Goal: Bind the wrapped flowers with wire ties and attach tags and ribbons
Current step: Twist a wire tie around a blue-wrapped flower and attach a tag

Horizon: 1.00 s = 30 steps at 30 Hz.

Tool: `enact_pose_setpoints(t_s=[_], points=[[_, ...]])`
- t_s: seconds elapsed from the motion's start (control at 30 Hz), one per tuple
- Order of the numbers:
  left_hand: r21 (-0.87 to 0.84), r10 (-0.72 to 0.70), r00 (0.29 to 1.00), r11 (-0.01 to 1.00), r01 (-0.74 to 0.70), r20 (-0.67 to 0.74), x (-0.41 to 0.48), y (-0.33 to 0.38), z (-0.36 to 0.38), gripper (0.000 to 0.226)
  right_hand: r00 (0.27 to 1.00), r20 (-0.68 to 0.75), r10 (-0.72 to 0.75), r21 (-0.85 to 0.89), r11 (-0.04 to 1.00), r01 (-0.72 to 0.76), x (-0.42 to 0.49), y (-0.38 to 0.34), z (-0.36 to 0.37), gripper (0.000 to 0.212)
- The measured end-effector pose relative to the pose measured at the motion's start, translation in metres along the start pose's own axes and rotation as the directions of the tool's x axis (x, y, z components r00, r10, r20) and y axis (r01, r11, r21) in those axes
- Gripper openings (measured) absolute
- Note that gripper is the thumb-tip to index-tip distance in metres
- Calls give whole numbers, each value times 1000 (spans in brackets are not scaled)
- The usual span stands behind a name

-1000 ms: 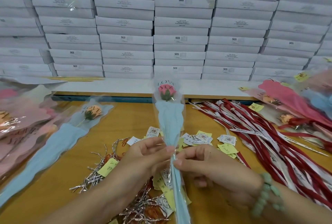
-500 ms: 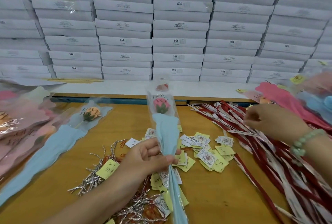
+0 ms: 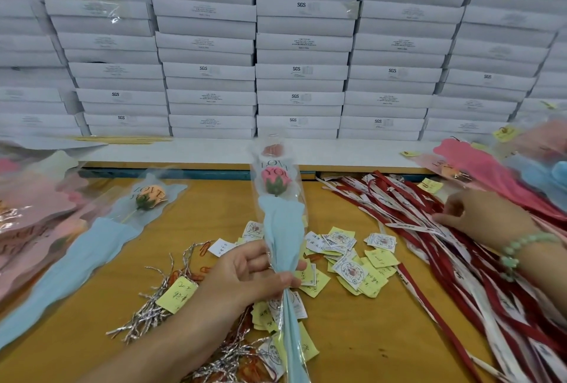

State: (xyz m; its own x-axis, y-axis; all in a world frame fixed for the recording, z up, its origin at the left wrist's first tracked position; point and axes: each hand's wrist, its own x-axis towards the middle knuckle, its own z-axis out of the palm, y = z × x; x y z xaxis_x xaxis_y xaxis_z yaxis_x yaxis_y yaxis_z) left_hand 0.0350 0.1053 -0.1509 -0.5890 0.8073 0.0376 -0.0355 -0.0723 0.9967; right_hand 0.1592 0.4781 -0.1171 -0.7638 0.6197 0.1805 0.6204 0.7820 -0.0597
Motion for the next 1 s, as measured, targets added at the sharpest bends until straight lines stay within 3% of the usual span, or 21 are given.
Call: enact_pose_setpoints(t_s=[0.1, 0.33, 0.43, 0.5, 0.6, 0.7, 0.8, 0.93, 1.0], points=[[-8, 0, 1000, 1000, 0, -2, 0, 1, 1, 43, 1000, -22, 15, 54, 998, -14, 0, 2, 1, 20], [-5, -6, 1000, 1000, 6, -1, -1, 2, 2, 42, 927, -373, 50, 133, 991, 0, -8, -12, -13, 22], [-16, -10, 1000, 1000, 10, -16, -2, 3, 2, 40, 922, -385, 43, 363, 925, 109, -12, -27, -27, 21], [-19, 1, 1000, 1000, -2, -22, -3, 5, 3, 39, 942, -336, 21, 549, 817, 178, -18, -47, -38, 20], [0, 33, 999, 999, -33, -14, -5, 10, 5, 41, 982, -151, -117, 733, 653, 190, -41, -87, -54, 17], [-18, 60, 998, 998, -61, -21, -6, 14, 6, 43, 939, 40, -342, 736, 645, 203, -67, -124, -55, 13], [-45, 59, 998, 997, -59, -7, -8, 17, 6, 51, 867, 153, -474, 739, 637, 218, -92, -152, -48, 13], [-29, 110, 992, 994, -109, 61, -12, 24, 10, 40, 779, 303, -548, 901, 432, -46, -109, -172, -39, 30], [11, 128, 991, 992, -128, 29, -12, 26, 11, 37, 765, 345, -544, 925, 333, -180, -112, -176, -39, 33]])
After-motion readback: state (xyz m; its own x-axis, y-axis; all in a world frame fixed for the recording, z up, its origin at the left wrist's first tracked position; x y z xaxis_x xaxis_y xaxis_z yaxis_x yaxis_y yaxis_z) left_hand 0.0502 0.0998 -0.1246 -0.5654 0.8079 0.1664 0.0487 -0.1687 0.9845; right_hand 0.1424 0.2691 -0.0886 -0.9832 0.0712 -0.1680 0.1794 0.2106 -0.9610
